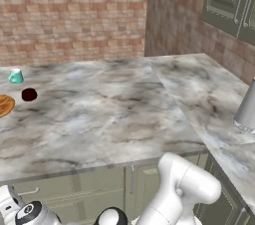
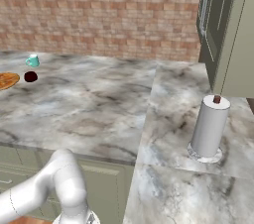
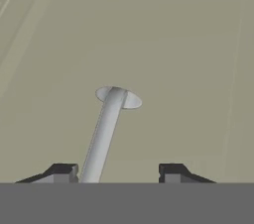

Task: Take the pizza cutter from the drawer on the left and place it on the dining counter for cutting.

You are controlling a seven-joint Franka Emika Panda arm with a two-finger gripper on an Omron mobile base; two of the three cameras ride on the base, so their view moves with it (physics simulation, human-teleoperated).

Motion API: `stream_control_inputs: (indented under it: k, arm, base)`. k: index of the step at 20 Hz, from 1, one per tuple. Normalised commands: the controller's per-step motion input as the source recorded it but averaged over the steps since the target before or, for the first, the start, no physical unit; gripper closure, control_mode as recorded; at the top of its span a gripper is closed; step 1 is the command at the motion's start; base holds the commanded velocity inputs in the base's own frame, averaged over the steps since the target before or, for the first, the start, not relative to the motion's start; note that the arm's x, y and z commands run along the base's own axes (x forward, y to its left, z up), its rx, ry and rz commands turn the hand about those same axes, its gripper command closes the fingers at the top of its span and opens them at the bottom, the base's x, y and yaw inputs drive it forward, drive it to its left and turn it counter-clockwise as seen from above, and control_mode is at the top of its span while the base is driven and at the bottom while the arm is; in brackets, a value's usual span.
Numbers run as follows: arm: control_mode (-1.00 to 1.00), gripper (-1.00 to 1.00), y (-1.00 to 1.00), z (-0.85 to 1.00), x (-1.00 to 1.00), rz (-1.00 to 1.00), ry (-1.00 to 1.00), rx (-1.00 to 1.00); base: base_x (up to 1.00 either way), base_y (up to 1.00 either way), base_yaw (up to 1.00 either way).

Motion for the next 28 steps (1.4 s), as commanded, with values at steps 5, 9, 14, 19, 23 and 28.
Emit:
stream_control_inputs:
  k: [5, 9, 14, 19, 23, 28]
  arm:
    - [-1.0, 1.0, 0.0, 0.0, 0.0, 0.0, 0.0, 0.0]
    - [-1.0, 1.0, 0.0, 0.0, 0.0, 0.0, 0.0, 0.0]
    - [-1.0, 1.0, 0.0, 0.0, -0.25, 0.0, 0.0, 0.0]
    - [-1.0, 1.0, 0.0, -0.04, -0.57, -0.02, 0.0, 0.0]
    - [-1.0, 1.0, 0.0, -0.03, -0.6, -0.02, 0.0, 0.0]
    - [-1.0, 1.0, 0.0, -0.03, -0.68, -0.05, 0.0, 0.0]
  base:
    - [0.0, 0.0, 0.0]
    - [0.0, 0.0, 0.0]
    - [0.0, 0.0, 0.0]
    - [0.0, 0.0, 0.0]
    - [0.0, 0.0, 0.0]
    - [0.0, 0.0, 0.0]
